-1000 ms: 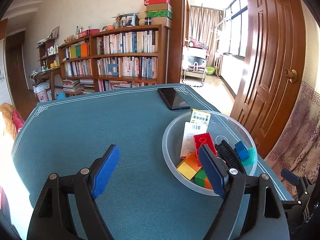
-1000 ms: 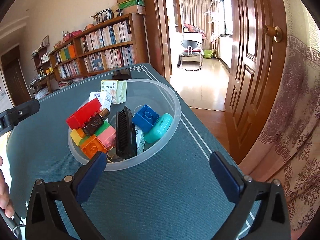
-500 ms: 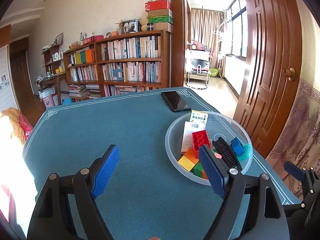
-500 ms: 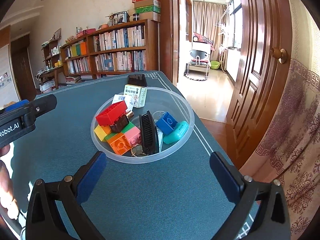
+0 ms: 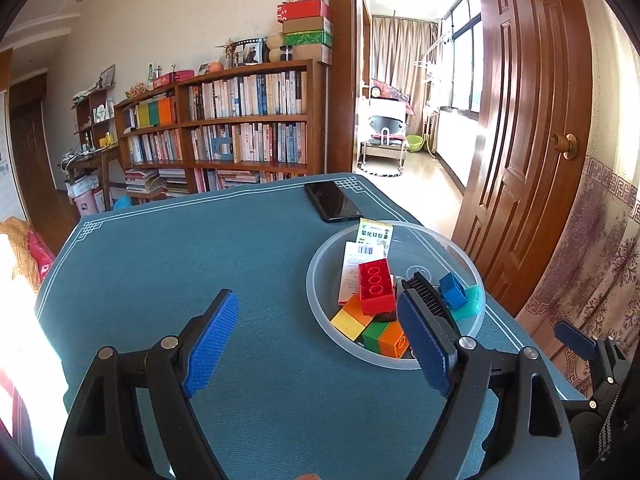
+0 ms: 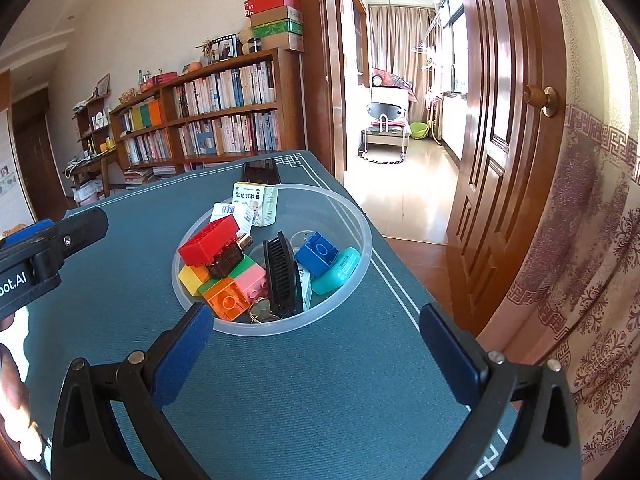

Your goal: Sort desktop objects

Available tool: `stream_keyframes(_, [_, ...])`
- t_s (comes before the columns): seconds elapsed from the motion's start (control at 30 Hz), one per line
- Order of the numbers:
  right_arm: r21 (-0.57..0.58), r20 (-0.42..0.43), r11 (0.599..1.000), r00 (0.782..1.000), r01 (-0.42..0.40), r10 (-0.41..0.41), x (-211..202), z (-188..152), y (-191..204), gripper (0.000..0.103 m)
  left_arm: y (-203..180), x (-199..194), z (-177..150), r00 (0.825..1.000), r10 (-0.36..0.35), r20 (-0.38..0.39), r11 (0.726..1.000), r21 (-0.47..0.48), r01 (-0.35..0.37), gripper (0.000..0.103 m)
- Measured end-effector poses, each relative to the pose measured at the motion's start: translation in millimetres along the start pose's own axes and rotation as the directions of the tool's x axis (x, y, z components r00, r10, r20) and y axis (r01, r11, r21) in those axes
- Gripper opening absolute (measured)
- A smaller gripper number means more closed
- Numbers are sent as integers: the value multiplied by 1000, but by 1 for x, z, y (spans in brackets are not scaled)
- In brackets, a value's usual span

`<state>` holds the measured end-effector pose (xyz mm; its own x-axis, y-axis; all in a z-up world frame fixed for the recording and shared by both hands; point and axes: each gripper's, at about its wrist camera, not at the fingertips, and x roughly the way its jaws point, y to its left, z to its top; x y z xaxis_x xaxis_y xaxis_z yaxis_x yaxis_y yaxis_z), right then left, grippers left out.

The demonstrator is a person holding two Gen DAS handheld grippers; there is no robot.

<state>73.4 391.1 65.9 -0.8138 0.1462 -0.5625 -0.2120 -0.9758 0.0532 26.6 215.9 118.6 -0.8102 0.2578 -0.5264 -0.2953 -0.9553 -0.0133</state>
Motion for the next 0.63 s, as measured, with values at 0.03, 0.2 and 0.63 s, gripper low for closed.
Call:
stream_keyframes(0.03, [4,-3,1000,1000,-1,1,1,-1,-1,103,-1,2,0,1000,-7,-9,1000,-3,7,85])
stream_keyframes(0.2, [22,-14,1000,1000,-2,3,6,-5,-9,103,-7,10,0,999,-9,-39,1000,0,9,85])
stream_keyframes(0.63, [34,-57,999,998,-7,9,19,-15,-14,103,-15,19,-5,999,-4,-41,999,44,6,85])
